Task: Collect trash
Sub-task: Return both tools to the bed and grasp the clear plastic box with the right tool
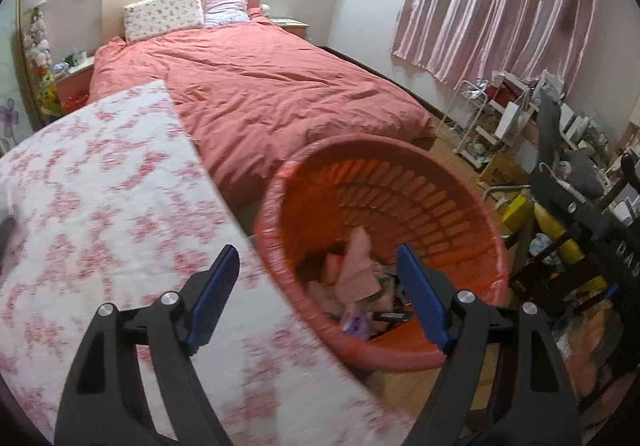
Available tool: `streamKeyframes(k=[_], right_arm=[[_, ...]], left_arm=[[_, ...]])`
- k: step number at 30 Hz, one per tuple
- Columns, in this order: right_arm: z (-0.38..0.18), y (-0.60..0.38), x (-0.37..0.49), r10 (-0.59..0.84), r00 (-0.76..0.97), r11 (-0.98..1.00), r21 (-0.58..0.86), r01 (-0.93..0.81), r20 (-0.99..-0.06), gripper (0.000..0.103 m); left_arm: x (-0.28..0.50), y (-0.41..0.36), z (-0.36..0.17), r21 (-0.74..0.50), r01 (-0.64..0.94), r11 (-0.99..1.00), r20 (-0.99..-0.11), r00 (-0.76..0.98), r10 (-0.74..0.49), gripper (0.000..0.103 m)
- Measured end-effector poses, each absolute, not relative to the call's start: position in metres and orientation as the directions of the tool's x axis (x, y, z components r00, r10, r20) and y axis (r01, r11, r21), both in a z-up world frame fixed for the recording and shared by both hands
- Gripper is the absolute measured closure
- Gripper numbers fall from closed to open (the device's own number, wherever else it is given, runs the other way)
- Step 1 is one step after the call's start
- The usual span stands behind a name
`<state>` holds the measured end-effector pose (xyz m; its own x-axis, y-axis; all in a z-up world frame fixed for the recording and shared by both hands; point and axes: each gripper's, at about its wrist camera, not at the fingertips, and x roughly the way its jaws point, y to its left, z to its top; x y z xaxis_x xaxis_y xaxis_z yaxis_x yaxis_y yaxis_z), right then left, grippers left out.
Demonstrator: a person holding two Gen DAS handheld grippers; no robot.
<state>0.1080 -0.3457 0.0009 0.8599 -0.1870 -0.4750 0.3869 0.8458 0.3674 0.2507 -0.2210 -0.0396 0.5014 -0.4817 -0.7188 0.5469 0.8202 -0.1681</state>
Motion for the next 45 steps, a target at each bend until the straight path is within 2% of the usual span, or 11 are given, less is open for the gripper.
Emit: streamKeyframes(k=[7,21,28,32,37,45], right_arm=[[0.010,-0.326,0.118,-0.142,0.865,0.879,0.340,0.334,-0.482,0.067],[0.030,-0.199,0.171,0.046,0.865,0.961,0.259,0.098,-0.500,0.037],[0.021,-0.121,0.206,0.109,0.837,0.984,0.175,-0.016,-0.536,0.017],[0.010,-0.079,0.229,0.139,0.815,0.988,0.133,-0.077,-0.562,0.011],[-0.007,-0.025,0.265,0.158,0.777,0.987,0.077,-0.141,-0.610,0.009],[-0.028,0.012,0.316,0.144,0.735,0.988,0.057,-0.142,-0.662,0.008]], left_arm=[[0.248,-0.161,-0.035,-0.107,0.469,0.877,-0.717,0.574,-0.395,0.023],[0.259,0.010,-0.020,-0.080,0.183,0.980,-0.684,0.705,-0.187,0.018],[0.263,0.097,-0.020,-0.095,0.027,0.995,-0.684,0.725,-0.085,0.018],[0.263,0.137,-0.021,-0.110,-0.033,0.993,-0.684,0.728,-0.052,0.017],[0.266,0.172,-0.020,-0.132,-0.089,0.987,-0.675,0.737,-0.024,0.017],[0.276,0.200,-0.028,-0.173,-0.123,0.977,-0.675,0.737,-0.027,0.017]])
